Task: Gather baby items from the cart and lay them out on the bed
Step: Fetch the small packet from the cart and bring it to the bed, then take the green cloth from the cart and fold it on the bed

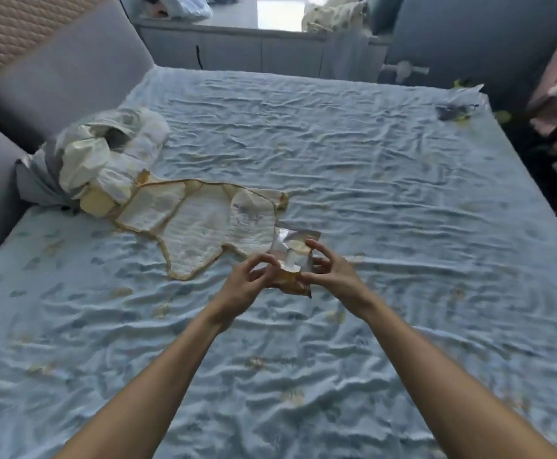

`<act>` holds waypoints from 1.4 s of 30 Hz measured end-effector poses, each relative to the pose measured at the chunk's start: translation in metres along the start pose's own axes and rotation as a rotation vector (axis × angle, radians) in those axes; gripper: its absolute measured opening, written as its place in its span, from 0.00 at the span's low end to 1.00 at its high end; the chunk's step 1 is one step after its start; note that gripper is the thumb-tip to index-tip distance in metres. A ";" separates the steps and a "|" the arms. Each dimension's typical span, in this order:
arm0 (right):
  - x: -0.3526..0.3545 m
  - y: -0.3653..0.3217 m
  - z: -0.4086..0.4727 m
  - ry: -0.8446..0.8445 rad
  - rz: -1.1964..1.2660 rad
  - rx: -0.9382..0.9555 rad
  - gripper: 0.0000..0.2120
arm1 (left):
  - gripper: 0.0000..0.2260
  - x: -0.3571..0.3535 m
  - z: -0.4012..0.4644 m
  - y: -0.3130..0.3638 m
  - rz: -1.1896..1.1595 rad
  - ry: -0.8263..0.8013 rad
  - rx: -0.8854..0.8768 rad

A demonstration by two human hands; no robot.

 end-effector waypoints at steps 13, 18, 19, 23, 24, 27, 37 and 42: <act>-0.089 0.238 0.185 0.034 -0.084 -0.089 0.33 | 0.04 0.101 0.154 -0.267 0.056 -0.040 0.098; -0.090 0.239 0.190 0.026 -0.196 -0.095 0.33 | 0.02 0.102 0.158 -0.274 0.001 -0.067 0.100; -0.090 0.235 0.190 0.022 -0.239 -0.105 0.34 | 0.03 0.102 0.157 -0.271 0.010 -0.068 0.133; -0.084 0.210 0.174 0.028 -0.550 -0.151 0.37 | 0.13 0.100 0.146 -0.237 0.130 -0.132 0.222; -0.080 0.198 0.166 0.055 -0.600 -0.162 0.36 | 0.16 0.102 0.141 -0.222 0.224 -0.117 0.210; -0.061 0.135 0.135 0.136 -0.737 -0.144 0.33 | 0.24 0.102 0.128 -0.159 0.686 -0.116 0.121; 0.078 -0.292 -0.047 0.474 -1.104 0.075 0.32 | 0.32 -0.007 0.018 0.296 1.291 0.178 -0.246; 0.138 -0.466 -0.180 0.679 -1.181 0.083 0.30 | 0.33 -0.077 -0.081 0.483 1.291 0.232 -0.321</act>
Point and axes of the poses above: each hand's wrist, its own z-axis towards the middle knuckle, its own x-axis out of the back of the hand, y = z × x, the point moved 4 cm from there along z, towards the middle knuckle, and after that the axes turned 13 degrees about -z, right-handed, at the moved point
